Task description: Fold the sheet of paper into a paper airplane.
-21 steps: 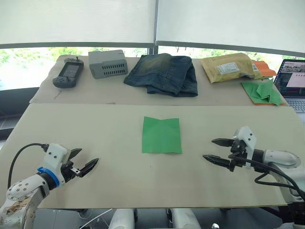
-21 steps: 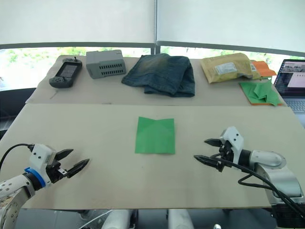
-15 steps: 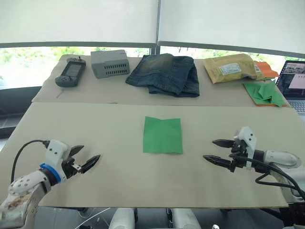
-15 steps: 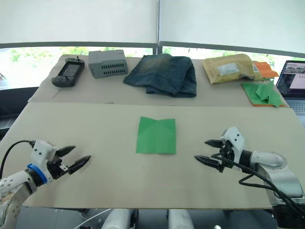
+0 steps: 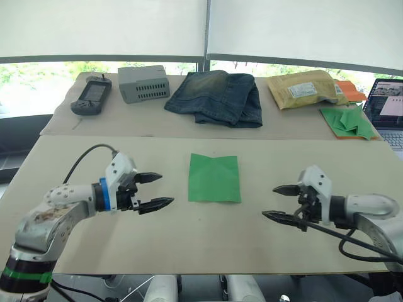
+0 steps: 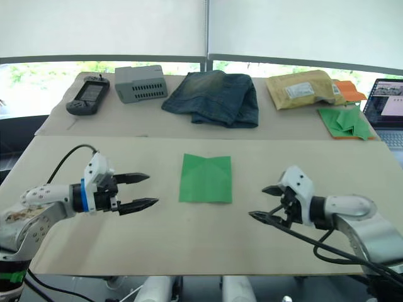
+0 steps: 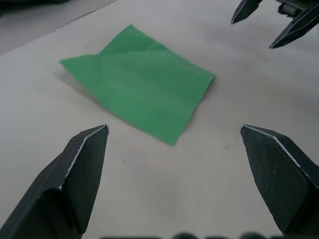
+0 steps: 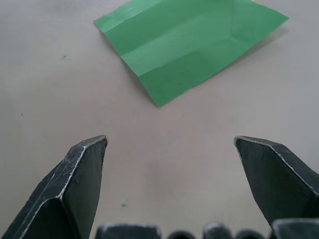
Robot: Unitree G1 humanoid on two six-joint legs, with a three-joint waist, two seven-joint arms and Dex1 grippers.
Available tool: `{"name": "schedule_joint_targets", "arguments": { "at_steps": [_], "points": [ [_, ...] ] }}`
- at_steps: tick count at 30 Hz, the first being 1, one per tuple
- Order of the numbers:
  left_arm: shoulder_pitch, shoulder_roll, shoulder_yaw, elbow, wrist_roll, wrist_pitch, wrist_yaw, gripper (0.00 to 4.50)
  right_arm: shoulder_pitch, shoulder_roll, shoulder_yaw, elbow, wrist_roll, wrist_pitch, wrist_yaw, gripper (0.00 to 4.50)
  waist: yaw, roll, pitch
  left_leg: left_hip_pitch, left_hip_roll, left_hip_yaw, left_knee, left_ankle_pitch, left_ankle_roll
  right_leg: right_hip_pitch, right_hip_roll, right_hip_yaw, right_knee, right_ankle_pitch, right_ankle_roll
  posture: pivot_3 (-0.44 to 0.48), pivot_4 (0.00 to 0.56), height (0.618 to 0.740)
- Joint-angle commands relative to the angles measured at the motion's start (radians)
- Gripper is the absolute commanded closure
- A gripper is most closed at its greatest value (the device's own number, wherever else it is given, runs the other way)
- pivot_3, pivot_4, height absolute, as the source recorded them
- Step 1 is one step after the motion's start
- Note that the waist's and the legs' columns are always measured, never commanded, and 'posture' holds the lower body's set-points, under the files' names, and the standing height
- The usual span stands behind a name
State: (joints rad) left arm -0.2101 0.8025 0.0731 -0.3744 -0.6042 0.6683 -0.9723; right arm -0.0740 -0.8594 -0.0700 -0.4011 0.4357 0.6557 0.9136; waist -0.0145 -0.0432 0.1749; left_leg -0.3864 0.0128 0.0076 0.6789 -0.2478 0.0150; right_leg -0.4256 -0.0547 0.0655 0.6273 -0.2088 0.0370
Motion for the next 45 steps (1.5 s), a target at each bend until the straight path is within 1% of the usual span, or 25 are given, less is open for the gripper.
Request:
{"name": "schedule_joint_targets", "arguments": {
  "at_steps": [1,5,7,9,14,16,19,21,22,25,26,29,32,37,38,42,45],
  "points": [
    [-0.061,-0.020,-0.034,0.032,0.030,-0.013,0.015,0.02,-0.071,0.072,0.042,0.048,-0.093,-0.047,-0.126,0.00,-0.003,0.000,0.000,0.000,0.000,0.000,0.000,0.000,0.000,0.000,0.000,0.000,0.000,0.000,0.000,0.000,0.150,0.728],
    [-0.081,-0.038,-0.074,0.066,0.075,-0.037,0.026,0.02,-0.181,0.160,0.064,0.126,-0.117,-0.010,-0.204,0.00,-0.009,0.000,0.000,-0.001,0.000,0.000,0.000,0.000,0.000,-0.001,0.001,0.001,0.000,0.000,0.000,0.000,0.150,0.728],
    [-0.091,-0.062,-0.086,0.079,0.093,-0.055,0.042,0.02,-0.257,0.201,0.087,0.164,-0.122,0.006,-0.223,0.00,-0.011,0.000,0.000,-0.002,0.000,0.000,0.000,0.000,0.000,-0.002,0.001,0.001,0.000,0.001,0.000,0.000,0.150,0.728],
    [-0.107,-0.089,-0.095,0.095,0.109,-0.063,0.057,0.02,-0.320,0.216,0.113,0.202,-0.128,0.022,-0.211,0.00,-0.009,0.000,0.000,-0.002,0.000,-0.001,0.000,0.000,0.000,-0.002,0.001,0.001,0.000,0.001,0.000,0.000,0.150,0.728],
    [-0.149,-0.138,-0.122,0.145,0.161,-0.085,0.098,0.02,-0.418,0.227,0.157,0.276,-0.152,0.023,-0.192,0.00,0.002,0.000,0.000,-0.002,-0.001,-0.001,0.000,0.000,0.000,-0.002,0.000,0.000,0.000,0.004,-0.005,0.000,0.150,0.728],
    [-0.162,-0.155,-0.125,0.165,0.177,-0.092,0.111,0.02,-0.463,0.265,0.145,0.325,-0.117,0.077,-0.197,0.00,0.000,0.000,0.000,-0.003,-0.002,-0.001,0.000,0.000,0.000,-0.002,-0.001,0.000,-0.001,0.005,-0.006,0.000,0.150,0.728],
    [-0.168,-0.163,-0.137,0.181,0.200,-0.109,0.103,0.02,-0.499,0.319,0.139,0.383,-0.115,0.113,-0.225,0.00,-0.004,0.000,0.000,-0.003,-0.001,-0.001,0.001,0.000,0.000,-0.002,0.000,0.000,-0.001,0.006,-0.006,0.000,0.150,0.728],
    [-0.175,-0.175,-0.140,0.194,0.206,-0.116,0.106,0.02,-0.509,0.326,0.165,0.398,-0.148,0.094,-0.225,0.00,-0.004,0.000,0.000,-0.003,-0.001,-0.002,0.000,0.000,0.000,-0.002,0.000,0.000,-0.001,0.006,-0.006,0.000,0.150,0.728],
    [-0.178,-0.180,-0.140,0.199,0.208,-0.116,0.109,0.02,-0.511,0.325,0.177,0.397,-0.159,0.086,-0.221,0.00,-0.004,0.000,0.000,-0.003,-0.001,-0.002,0.000,0.000,0.000,-0.002,0.000,0.000,-0.001,0.006,-0.007,0.000,0.150,0.728],
    [-0.189,-0.206,-0.139,0.220,0.214,-0.109,0.124,0.02,-0.500,0.317,0.180,0.321,-0.131,0.102,-0.185,0.00,-0.003,0.000,0.000,-0.004,-0.001,-0.002,0.000,0.000,0.000,-0.003,0.000,0.000,-0.001,0.006,-0.007,0.000,0.150,0.728],
    [-0.195,-0.212,-0.138,0.229,0.220,-0.108,0.131,0.58,-0.496,0.312,0.179,0.297,-0.121,0.104,-0.171,0.00,-0.002,0.000,0.000,-0.004,-0.001,-0.002,0.001,0.000,0.000,-0.003,-0.001,0.000,-0.001,0.006,-0.006,0.000,0.150,0.728],
    [-0.226,-0.231,-0.160,0.276,0.248,-0.130,0.128,1.52,-0.466,0.266,0.188,0.207,-0.105,0.125,-0.121,0.00,-0.001,0.000,0.000,-0.004,-0.002,-0.002,0.001,0.000,0.000,-0.003,-0.001,0.000,-0.001,0.006,-0.006,0.000,0.150,0.728],
    [-0.264,-0.259,-0.187,0.315,0.267,-0.145,0.121,2.64,-0.444,0.235,0.190,0.154,-0.101,0.139,-0.107,0.00,0.000,0.000,0.000,-0.003,-0.002,-0.002,0.001,0.000,0.000,-0.002,-0.001,0.000,-0.001,0.006,-0.006,0.000,0.150,0.728],
    [-0.323,-0.311,-0.255,0.395,0.313,-0.192,0.094,4.24,-0.412,0.223,0.186,0.116,-0.102,0.149,-0.124,0.00,0.000,0.000,0.000,-0.004,-0.005,-0.002,0.001,0.000,0.000,-0.002,-0.001,0.000,-0.001,0.006,-0.006,0.000,0.150,0.728],
    [-0.342,-0.333,-0.272,0.427,0.330,-0.208,0.100,4.48,-0.398,0.222,0.187,0.108,-0.107,0.150,-0.132,0.00,0.000,0.000,0.000,-0.004,-0.005,-0.002,0.001,0.000,0.000,-0.002,-0.001,0.000,-0.001,0.006,-0.006,0.000,0.150,0.728],
    [-0.394,-0.386,-0.308,0.531,0.382,-0.237,0.113,4.48,-0.365,0.222,0.180,0.090,-0.118,0.162,-0.172,0.00,-0.001,0.000,0.000,-0.004,-0.006,-0.003,0.001,0.000,0.000,-0.002,-0.001,0.000,-0.001,0.006,-0.006,0.000,0.150,0.728],
    [-0.420,-0.408,-0.327,0.597,0.424,-0.252,0.127,4.48,-0.344,0.227,0.158,0.078,-0.117,0.173,-0.213,0.00,-0.004,0.000,0.000,-0.004,-0.006,-0.003,0.001,0.000,0.000,-0.002,-0.001,0.000,-0.001,0.006,-0.006,0.000,0.150,0.728]
  ]
}}
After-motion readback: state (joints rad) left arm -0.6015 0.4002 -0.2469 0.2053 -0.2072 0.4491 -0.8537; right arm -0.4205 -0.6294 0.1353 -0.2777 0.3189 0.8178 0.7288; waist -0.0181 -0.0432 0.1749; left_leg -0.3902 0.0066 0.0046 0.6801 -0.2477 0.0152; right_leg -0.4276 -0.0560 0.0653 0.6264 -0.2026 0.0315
